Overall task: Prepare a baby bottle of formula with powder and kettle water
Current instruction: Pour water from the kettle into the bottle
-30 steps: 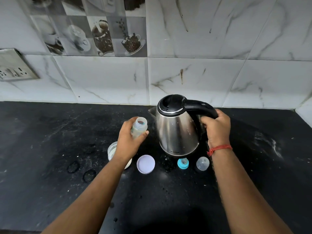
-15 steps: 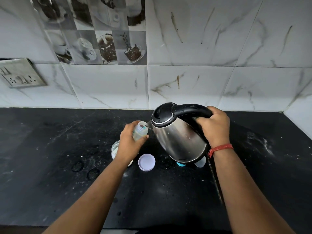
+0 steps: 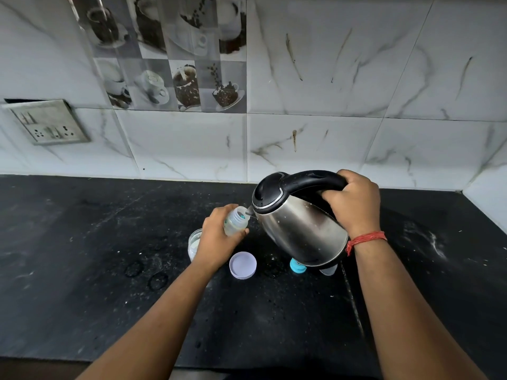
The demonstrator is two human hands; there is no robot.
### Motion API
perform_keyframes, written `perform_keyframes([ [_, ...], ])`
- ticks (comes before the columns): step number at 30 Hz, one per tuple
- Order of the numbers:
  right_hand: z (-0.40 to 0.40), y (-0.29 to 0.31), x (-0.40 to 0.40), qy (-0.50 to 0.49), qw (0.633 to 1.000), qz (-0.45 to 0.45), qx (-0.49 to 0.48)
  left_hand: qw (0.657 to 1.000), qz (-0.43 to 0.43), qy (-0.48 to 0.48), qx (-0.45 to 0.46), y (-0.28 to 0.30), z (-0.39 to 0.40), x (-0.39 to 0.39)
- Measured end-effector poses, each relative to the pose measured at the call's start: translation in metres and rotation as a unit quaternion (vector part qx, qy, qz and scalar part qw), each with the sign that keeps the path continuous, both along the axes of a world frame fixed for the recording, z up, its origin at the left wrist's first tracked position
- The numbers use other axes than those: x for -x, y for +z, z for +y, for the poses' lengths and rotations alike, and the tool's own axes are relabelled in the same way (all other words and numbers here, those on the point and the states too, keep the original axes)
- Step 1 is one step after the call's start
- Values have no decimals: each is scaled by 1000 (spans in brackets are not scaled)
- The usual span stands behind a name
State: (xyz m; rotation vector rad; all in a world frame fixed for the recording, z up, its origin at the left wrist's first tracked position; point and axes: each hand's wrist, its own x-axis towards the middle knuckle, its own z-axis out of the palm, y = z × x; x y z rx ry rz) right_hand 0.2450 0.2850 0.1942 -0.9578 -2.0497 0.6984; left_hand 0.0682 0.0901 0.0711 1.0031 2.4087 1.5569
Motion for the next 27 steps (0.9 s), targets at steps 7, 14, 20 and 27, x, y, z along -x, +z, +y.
perform_keyframes([
  [7,2,5,9,7,999,-26,-19,1000,-9,-7,-7,0,-1,1],
  [14,0,10,16,16,998,-45,-31,1000,-11,-6,8,0,-4,6],
  [20,0,14,22,21,997,-56,-38,1000,-13,-7,14,0,-6,9],
  [27,2,19,29,27,996,-62,-57,1000,-24,-9,6,5,-7,13],
])
